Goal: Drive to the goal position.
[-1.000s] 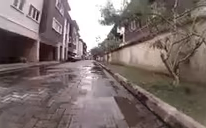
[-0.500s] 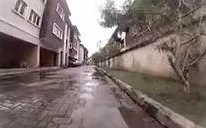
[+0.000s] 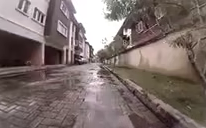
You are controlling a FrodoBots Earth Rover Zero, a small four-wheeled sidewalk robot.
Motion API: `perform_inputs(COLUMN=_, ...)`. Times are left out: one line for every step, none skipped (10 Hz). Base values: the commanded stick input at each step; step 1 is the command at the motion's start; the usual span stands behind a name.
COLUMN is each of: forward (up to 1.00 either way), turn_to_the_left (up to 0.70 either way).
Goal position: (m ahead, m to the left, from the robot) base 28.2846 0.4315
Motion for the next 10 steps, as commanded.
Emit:
perform_inputs(forward=0.50, turn_to_the_left=0.00)
perform_inputs(forward=0.50, turn_to_the_left=0.00)
perform_inputs(forward=0.50, turn_to_the_left=0.00)
perform_inputs(forward=0.50, turn_to_the_left=0.00)
perform_inputs(forward=0.50, turn_to_the_left=0.00)
perform_inputs(forward=0.50, turn_to_the_left=0.00)
perform_inputs(forward=0.50, turn_to_the_left=0.00)
perform_inputs(forward=0.50, turn_to_the_left=0.00)
perform_inputs(forward=0.50, turn_to_the_left=0.00)
perform_inputs(forward=0.50, turn_to_the_left=0.00)
